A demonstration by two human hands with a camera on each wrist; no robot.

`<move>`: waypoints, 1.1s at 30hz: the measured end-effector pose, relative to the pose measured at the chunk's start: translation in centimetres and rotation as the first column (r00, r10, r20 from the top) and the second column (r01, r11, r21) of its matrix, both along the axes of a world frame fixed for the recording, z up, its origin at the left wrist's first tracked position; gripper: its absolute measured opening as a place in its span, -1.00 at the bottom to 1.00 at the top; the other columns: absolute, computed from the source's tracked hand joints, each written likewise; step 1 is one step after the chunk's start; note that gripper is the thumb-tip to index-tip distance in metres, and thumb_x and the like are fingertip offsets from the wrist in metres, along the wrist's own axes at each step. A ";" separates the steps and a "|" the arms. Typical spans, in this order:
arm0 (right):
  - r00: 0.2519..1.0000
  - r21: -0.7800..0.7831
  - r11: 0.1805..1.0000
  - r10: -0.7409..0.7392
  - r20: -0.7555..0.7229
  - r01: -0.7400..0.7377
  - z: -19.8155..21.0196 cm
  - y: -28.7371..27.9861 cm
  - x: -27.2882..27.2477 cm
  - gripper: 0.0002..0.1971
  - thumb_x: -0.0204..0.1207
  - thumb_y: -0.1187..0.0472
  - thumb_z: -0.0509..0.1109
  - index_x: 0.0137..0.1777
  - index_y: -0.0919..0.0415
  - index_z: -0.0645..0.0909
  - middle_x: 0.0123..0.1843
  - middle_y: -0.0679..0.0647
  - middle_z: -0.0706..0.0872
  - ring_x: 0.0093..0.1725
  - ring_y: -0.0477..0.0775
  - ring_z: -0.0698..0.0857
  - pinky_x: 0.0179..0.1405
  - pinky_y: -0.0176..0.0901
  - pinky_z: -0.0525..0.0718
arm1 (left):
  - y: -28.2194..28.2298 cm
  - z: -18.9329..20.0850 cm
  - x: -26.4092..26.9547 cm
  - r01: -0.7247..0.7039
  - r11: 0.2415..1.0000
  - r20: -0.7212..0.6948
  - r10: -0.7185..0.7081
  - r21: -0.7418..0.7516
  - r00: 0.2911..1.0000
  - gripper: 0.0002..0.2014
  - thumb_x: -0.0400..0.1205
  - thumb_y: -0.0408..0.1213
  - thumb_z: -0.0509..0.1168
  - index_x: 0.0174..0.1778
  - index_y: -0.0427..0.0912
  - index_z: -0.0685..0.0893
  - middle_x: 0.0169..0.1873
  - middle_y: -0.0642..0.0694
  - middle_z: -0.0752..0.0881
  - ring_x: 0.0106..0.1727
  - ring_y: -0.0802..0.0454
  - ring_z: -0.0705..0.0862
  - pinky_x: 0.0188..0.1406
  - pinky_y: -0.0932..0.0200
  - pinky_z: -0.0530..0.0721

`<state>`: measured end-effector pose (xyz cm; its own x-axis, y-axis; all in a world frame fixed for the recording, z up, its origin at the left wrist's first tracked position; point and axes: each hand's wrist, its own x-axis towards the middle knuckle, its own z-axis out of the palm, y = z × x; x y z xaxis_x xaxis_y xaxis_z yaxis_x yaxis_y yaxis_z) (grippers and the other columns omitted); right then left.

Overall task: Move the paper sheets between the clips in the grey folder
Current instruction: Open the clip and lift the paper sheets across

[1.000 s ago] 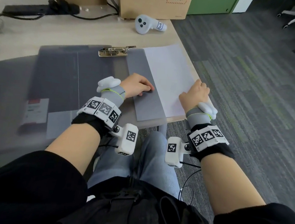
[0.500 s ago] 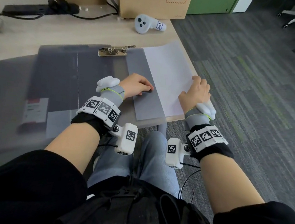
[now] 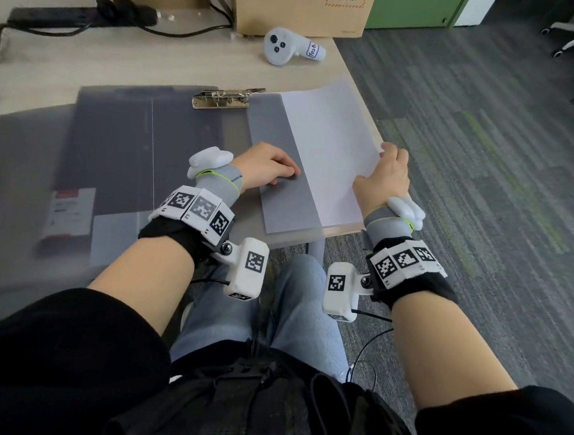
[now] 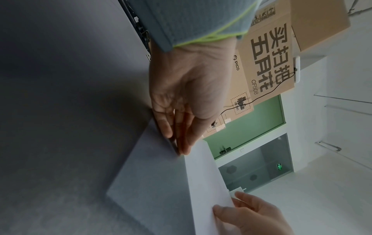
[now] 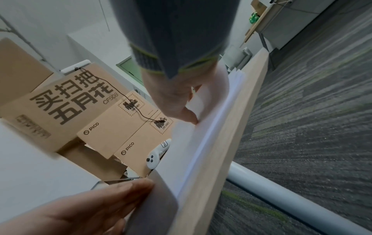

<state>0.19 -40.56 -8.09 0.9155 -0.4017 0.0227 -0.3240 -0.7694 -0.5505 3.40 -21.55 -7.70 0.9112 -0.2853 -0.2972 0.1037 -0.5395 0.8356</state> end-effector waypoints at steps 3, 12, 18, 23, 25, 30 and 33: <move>0.995 0.017 0.996 -0.081 -0.052 0.082 0.6 0.0 0.2 -0.45 0.38 0.36 0.34 0.41 0.30 0.37 0.39 0.22 0.50 0.30 0.34 0.57 0.27 0.08 0.48 | 0.1 0.0 0.0 0.002 1.000 -0.001 -0.002 0.004 1.000 -0.79 0.63 -0.38 0.24 0.10 -0.29 0.72 -0.02 -0.10 0.71 -0.01 0.16 0.63 -0.23 0.45 0.53; 0.995 0.051 0.995 0.087 -0.040 -0.085 4.3 -0.2 0.0 -0.60 0.50 0.24 0.29 0.35 0.23 0.45 0.26 0.29 0.62 0.22 0.38 0.62 -0.10 -0.07 0.42 | -0.6 0.2 0.1 -0.050 0.997 0.030 0.049 0.051 0.998 -0.83 0.59 -0.38 0.27 0.00 -0.21 0.75 -0.18 -0.07 0.73 -0.11 0.04 0.58 -0.41 0.42 0.53; 0.981 -0.141 0.984 0.126 0.145 -0.105 10.0 0.1 -1.8 -0.73 0.54 0.30 0.18 0.24 0.24 0.43 -0.06 0.24 0.58 -0.11 0.32 0.52 -0.21 -0.05 0.34 | -1.2 1.0 -0.2 -0.097 0.994 0.091 0.093 0.043 0.991 -0.75 0.61 -0.41 0.23 0.16 -0.30 0.71 -0.05 -0.11 0.67 -0.13 0.07 0.57 -0.59 0.54 0.50; 0.919 -0.062 0.995 0.094 0.384 -0.076 12.6 -0.1 -3.1 -0.81 0.53 0.29 0.18 0.13 0.22 0.44 -0.21 0.15 0.49 -0.22 0.27 0.41 -0.25 -0.07 0.31 | -1.3 1.9 -0.2 -0.197 0.971 -0.003 0.199 -0.137 0.980 -0.83 0.70 -0.12 0.12 0.09 -0.08 0.54 0.01 -0.08 0.63 0.05 0.05 0.55 -0.35 0.28 0.51; 0.871 0.056 0.991 0.077 0.486 -0.118 12.8 0.0 -3.3 -0.91 0.52 0.30 0.23 -0.04 0.15 0.37 -0.28 0.08 0.50 -0.24 0.23 0.42 -0.30 -0.15 0.28 | -1.2 3.0 -0.1 -0.256 0.944 -0.012 0.259 -0.209 0.966 -0.80 0.70 0.01 0.06 0.04 0.00 0.49 0.00 -0.06 0.62 -0.02 0.03 0.58 -0.32 0.24 0.54; 0.810 0.400 0.862 0.021 0.586 -0.312 11.6 0.6 -3.1 -0.64 0.42 0.39 0.30 -0.36 -0.04 0.26 -0.42 -0.22 0.41 -0.49 -0.34 0.44 -0.42 -0.49 0.35 | 0.7 6.0 -0.3 -0.388 0.740 0.041 0.488 -0.549 0.872 -0.85 0.63 -0.05 0.17 -0.16 -0.04 0.51 -0.22 0.00 0.62 -0.21 0.04 0.60 -0.12 0.11 0.57; 0.877 0.496 0.799 0.079 0.474 -0.341 9.5 1.2 -2.7 -0.77 0.33 0.35 0.29 -0.31 -0.04 0.42 -0.30 -0.15 0.60 -0.28 -0.14 0.56 -0.16 -0.21 0.56 | 2.9 6.4 -0.5 -0.403 0.556 -0.006 0.582 -0.727 0.813 -0.79 0.42 -0.35 0.30 -0.03 -0.15 0.58 -0.13 -0.09 0.71 -0.10 -0.06 0.68 -0.03 0.10 0.65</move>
